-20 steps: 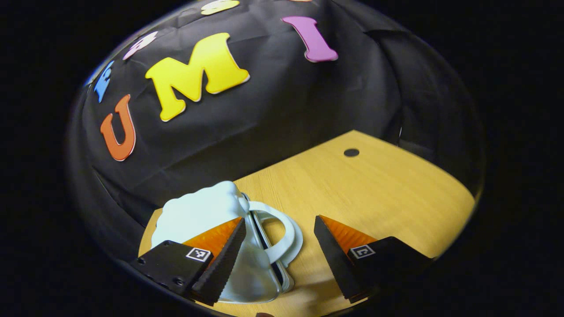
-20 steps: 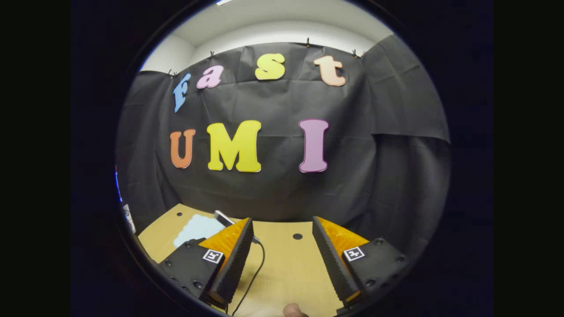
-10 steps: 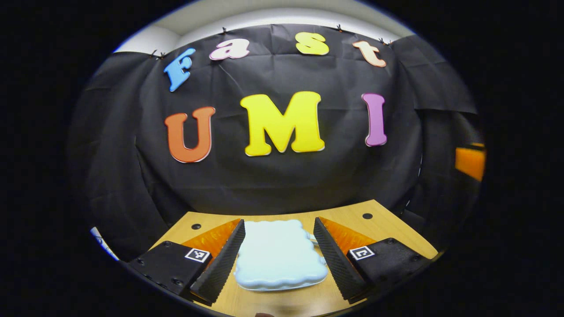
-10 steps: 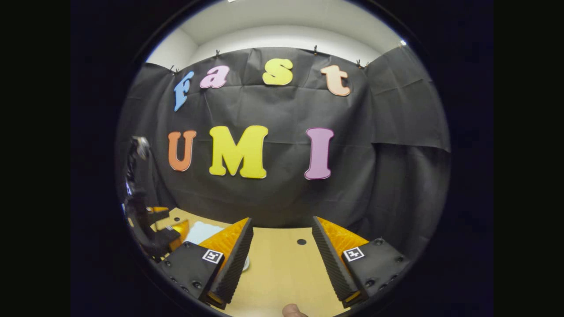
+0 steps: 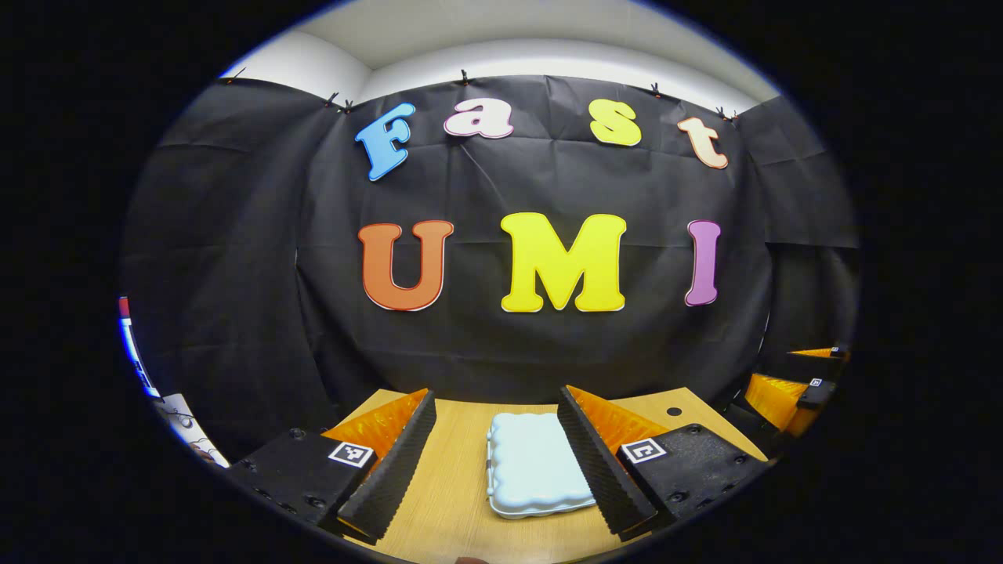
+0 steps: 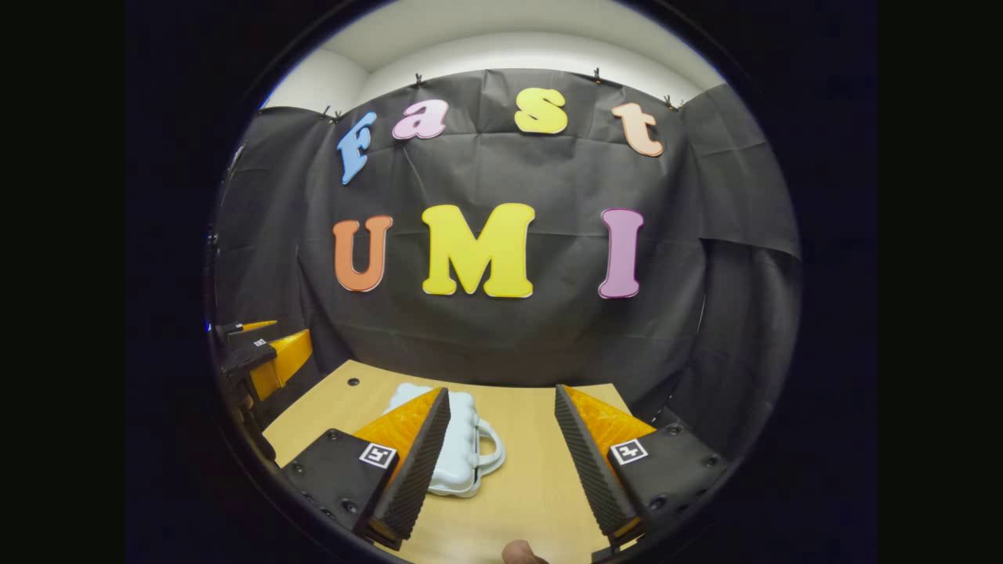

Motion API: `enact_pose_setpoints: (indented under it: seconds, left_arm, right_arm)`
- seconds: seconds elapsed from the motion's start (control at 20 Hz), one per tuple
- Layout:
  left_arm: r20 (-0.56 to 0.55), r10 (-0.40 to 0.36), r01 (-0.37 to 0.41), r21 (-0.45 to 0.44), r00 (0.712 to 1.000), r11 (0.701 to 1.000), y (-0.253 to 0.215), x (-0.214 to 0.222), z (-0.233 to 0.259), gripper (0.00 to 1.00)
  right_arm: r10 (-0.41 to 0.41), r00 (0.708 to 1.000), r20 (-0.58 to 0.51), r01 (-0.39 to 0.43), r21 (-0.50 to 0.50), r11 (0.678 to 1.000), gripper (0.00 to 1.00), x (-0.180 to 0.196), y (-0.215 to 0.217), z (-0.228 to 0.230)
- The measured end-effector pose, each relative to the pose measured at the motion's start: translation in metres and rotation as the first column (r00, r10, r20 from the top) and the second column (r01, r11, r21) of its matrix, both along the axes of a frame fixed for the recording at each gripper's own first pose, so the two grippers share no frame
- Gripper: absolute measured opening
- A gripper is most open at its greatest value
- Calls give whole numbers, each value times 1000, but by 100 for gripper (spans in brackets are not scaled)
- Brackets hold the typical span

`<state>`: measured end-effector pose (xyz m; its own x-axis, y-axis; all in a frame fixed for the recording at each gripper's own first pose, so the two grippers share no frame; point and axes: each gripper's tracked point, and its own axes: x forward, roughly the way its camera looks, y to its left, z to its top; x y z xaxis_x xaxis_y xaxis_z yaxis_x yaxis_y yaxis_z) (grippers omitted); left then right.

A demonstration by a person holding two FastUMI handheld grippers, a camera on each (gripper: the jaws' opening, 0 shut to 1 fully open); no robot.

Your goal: First open the suitcase, pack the skin care products into it, and then close the suitcase.

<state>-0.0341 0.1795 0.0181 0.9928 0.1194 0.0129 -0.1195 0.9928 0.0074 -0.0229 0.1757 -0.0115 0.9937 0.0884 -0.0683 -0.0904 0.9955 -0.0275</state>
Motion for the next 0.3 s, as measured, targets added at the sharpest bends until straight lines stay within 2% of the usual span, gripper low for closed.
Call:
enact_pose_setpoints:
  seconds: [0.1,0.3]
  left_arm:
    - [0,-9,9,-15,1000,1000,2,-4,-2,99]
    - [18,-4,4,13,1000,1000,12,-10,3,99]
  right_arm:
    - [9,1000,-2,-9,0,1000,80,-3,8,-3]
    - [30,999,11,-29,-22,999,78,-11,23,1]
